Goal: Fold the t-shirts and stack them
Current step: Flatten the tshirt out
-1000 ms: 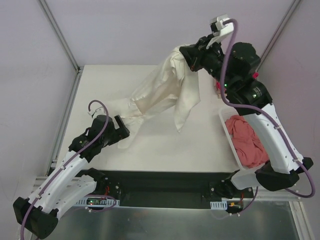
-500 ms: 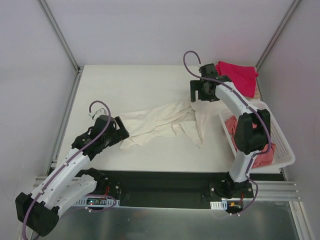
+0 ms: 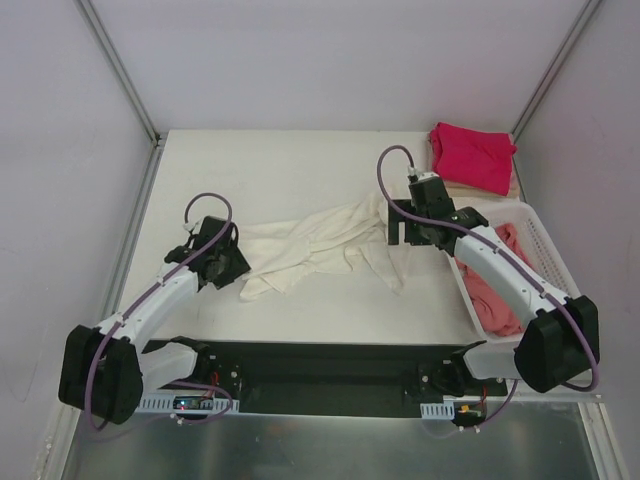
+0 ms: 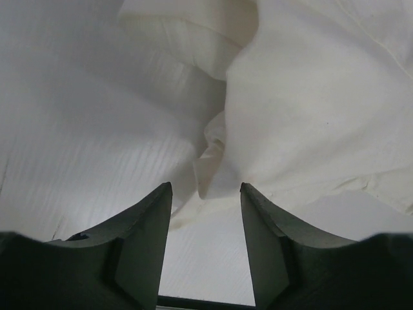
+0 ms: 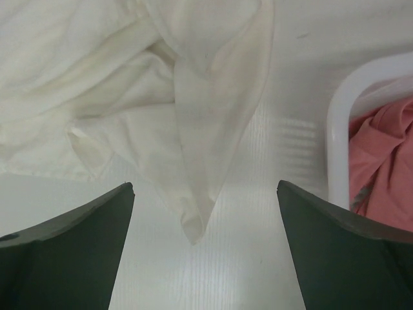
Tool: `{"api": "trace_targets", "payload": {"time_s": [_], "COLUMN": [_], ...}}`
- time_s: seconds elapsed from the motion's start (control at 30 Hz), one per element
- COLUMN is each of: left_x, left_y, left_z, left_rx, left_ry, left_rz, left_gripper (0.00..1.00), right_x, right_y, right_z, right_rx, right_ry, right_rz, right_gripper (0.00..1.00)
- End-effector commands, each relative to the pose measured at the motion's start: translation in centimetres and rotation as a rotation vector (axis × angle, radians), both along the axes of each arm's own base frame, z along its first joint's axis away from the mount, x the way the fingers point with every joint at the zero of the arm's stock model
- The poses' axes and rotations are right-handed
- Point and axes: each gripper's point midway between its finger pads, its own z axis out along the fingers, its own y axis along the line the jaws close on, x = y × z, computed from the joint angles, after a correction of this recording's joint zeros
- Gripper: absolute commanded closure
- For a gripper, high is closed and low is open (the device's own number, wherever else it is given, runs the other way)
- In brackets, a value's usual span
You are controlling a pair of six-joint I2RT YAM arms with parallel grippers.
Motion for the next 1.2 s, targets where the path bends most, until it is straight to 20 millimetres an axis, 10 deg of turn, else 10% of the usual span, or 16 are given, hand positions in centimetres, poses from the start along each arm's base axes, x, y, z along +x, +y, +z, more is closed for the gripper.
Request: {"api": "trace_targets", "payload": {"time_s": [0.0,0.27,0.6,0.83,1.17], "left_x": [2.1,3.2,1.5,0.8,0.8], "left_y": [-2.0,-3.5,-4.6,-3.4,-2.2], "left_z": [0.6,1.2,6.4,13.1,15.1], "left_rx": [-0.079,-0.119,-0.235,-0.247,-0.210], "left_ry": [-0.036,-0.028,-0.222,-0.498,-0.558], "left_rz": [-0.062,-0.146,-0.203,-0.187,-0.151], "left_gripper": [0.54,1.00,1.00,1.00,1.00], "right_x": [-2.4,-4.9,-7.4,-4.2,0.8], "right_y": [0.1,-0.2,-0.4,0.9,2.8], "right_z": [-2.5,-3.4,-7.4,-8.7,-10.1], "right_rx": [0.005,-0.012,-0.067,-0.078,-0.149], "right_ry": [0.044,0.060,0.163,0.154,0.158], "right_rz": [-0.022,-0.009,-0.012,-0.091,-0.119], "right_gripper": [0.03,0.03,0.03,0.12,0.25]}}
